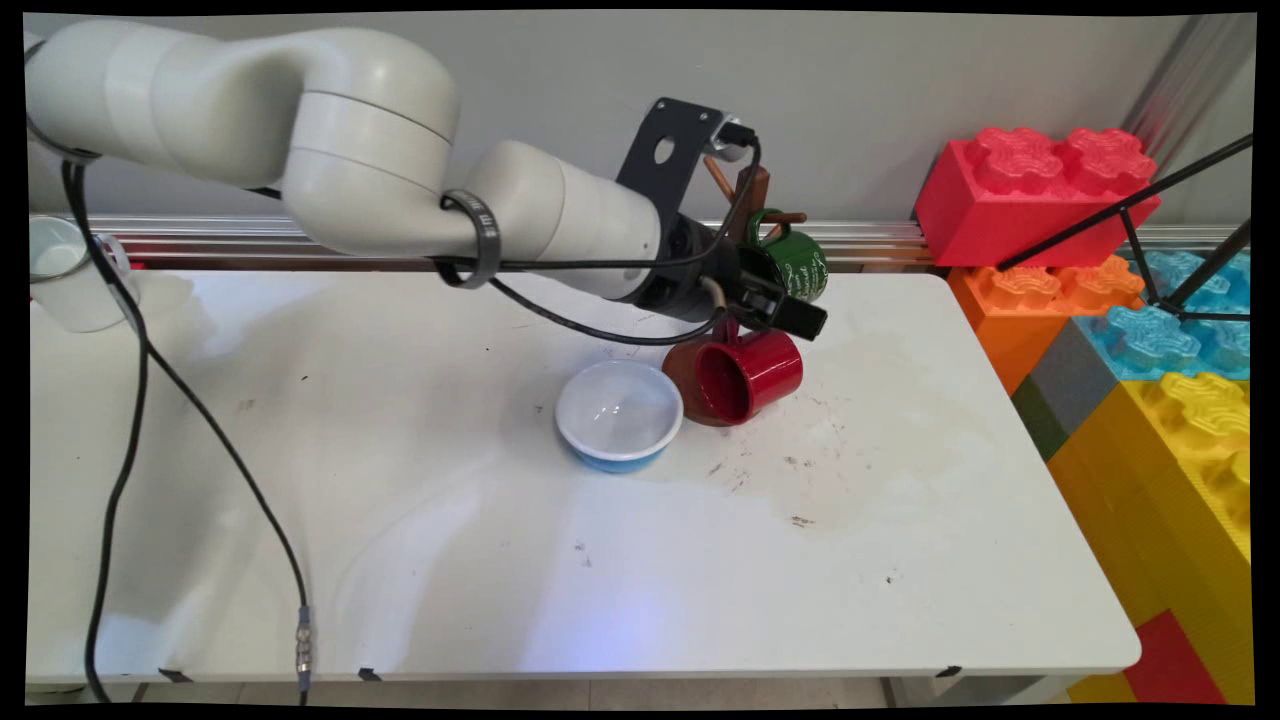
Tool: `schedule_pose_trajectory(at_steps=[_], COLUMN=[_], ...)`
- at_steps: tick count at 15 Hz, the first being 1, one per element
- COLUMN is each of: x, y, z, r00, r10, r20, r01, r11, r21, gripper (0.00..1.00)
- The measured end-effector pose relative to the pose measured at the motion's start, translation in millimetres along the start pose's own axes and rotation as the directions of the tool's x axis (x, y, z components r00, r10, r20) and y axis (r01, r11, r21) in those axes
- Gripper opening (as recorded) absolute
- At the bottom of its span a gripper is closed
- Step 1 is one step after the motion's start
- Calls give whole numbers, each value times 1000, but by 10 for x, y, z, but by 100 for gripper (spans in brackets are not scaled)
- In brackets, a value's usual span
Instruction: Pick up the green mug from the rack
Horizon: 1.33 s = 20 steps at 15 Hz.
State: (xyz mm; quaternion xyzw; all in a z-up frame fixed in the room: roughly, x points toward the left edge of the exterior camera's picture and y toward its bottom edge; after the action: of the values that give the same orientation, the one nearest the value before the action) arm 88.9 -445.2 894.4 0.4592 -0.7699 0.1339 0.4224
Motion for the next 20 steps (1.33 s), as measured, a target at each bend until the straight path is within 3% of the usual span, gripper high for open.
schedule_pose_trajectory(at_steps=[11,19,20], x=[24,-9,-8], y=[60,42,39], z=[255,324,325], r00=[994,990,989], r10=[-88,-118,-118], r20=[-64,-82,-86], r01=[88,119,119], r11=[996,993,993], r21=[-6,2,5], gripper=[100,100,0])
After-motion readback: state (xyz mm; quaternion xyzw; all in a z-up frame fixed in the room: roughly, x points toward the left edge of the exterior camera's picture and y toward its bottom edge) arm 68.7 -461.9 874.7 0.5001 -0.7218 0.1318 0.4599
